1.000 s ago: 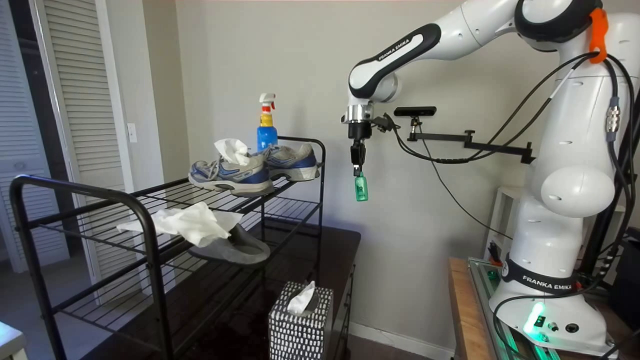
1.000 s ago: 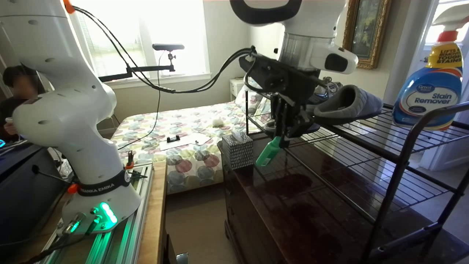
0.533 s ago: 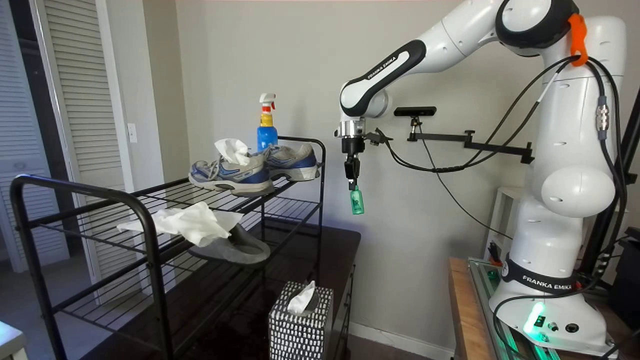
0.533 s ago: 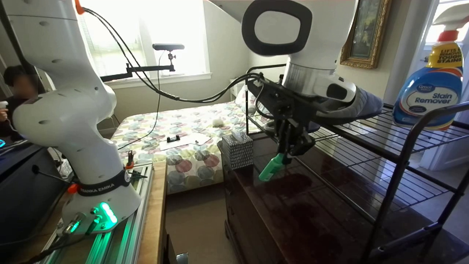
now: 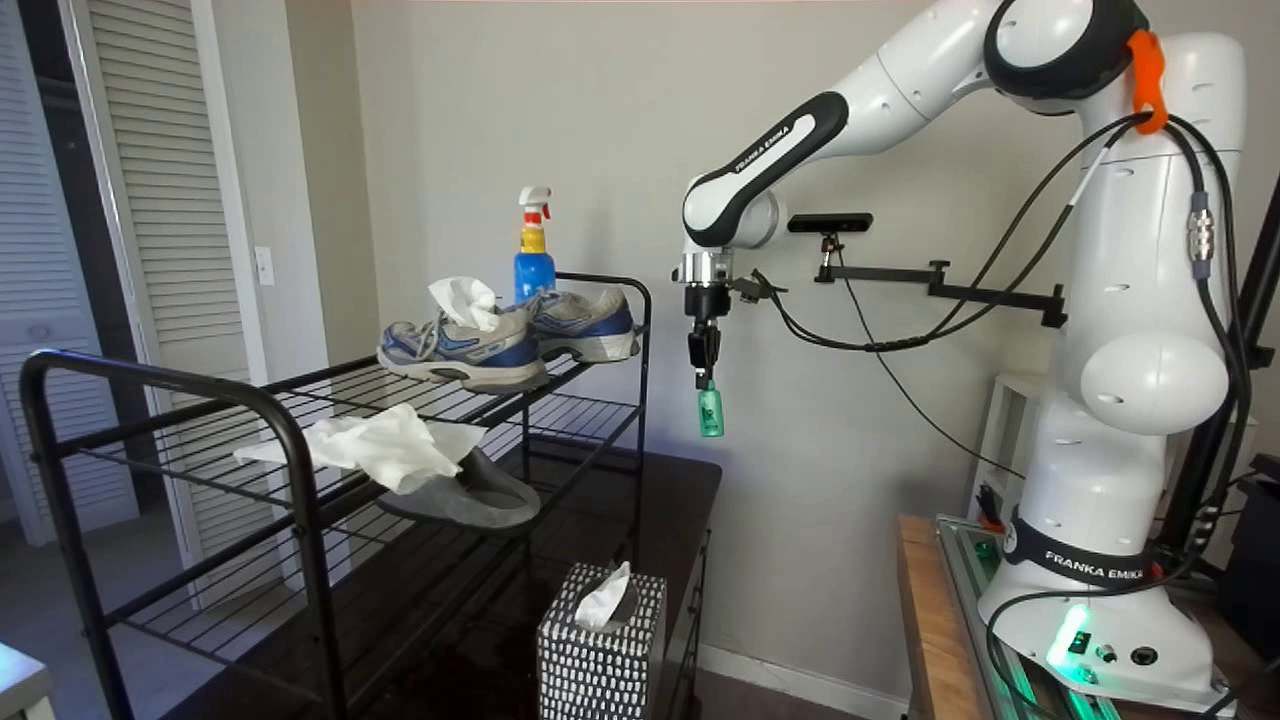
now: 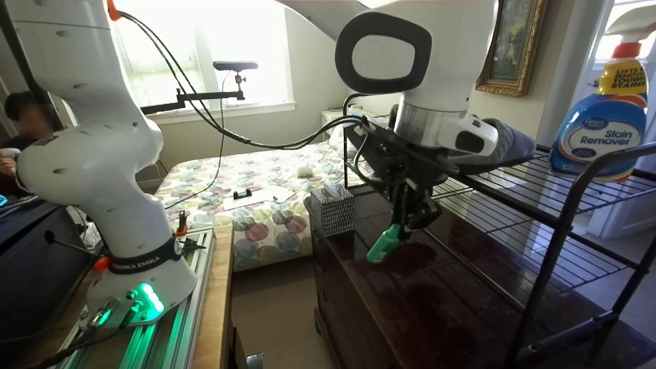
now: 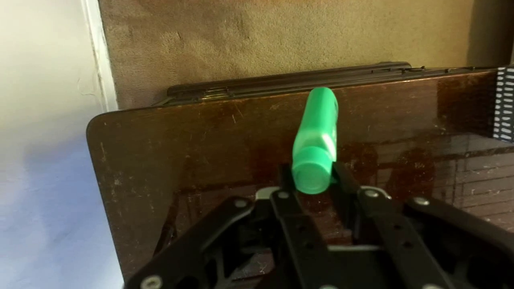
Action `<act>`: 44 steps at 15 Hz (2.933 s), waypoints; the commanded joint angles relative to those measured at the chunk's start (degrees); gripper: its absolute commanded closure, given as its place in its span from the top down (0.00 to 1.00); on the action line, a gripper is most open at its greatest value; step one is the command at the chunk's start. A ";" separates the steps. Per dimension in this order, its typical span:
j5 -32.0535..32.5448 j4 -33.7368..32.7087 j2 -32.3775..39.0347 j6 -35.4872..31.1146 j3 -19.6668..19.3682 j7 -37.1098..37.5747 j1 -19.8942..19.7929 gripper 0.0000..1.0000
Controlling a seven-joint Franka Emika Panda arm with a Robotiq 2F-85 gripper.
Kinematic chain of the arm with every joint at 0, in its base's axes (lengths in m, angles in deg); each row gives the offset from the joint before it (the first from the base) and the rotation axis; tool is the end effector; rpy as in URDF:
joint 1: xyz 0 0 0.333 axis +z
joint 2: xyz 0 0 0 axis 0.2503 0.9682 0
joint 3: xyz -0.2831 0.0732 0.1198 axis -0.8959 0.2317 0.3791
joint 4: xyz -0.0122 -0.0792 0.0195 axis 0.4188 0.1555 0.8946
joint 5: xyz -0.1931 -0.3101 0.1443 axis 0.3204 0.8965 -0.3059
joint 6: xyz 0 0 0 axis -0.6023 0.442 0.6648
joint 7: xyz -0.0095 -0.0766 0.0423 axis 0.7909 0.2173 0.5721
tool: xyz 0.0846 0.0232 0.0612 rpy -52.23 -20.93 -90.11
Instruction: Remove the green bottle from the shoe
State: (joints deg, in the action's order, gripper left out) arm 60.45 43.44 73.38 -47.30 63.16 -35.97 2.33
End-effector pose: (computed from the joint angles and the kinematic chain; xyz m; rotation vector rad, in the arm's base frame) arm 0.4971 -0.2179 0.3540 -3.0434 0.0339 0.1145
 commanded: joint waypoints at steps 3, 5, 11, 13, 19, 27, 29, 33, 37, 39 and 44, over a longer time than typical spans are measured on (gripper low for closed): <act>0.27 8.12 0.93 -14.26 0.34 2.14 -0.83 0.07; 0.68 9.41 2.30 -18.99 0.71 4.35 -0.41 0.07; 0.23 8.74 2.71 -17.62 1.10 3.04 -1.13 0.28; 0.28 9.50 2.79 -20.38 1.17 4.44 -0.79 0.07; 3.98 12.72 6.06 -36.90 1.37 12.51 0.77 0.07; 13.77 14.21 10.20 -44.47 -2.49 23.08 3.10 0.07; 13.72 14.11 11.06 -45.35 -2.61 24.15 3.43 0.07; 14.20 14.09 12.10 -45.06 -3.23 25.61 4.64 0.07; 13.23 14.51 13.00 -46.50 -2.78 25.85 4.73 0.07; 12.48 14.47 13.41 -46.89 -2.22 25.35 4.37 0.07; 13.21 14.29 14.48 -47.75 -2.98 26.00 5.26 0.07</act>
State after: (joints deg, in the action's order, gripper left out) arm 72.65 57.49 86.91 -92.85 60.95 -11.80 6.55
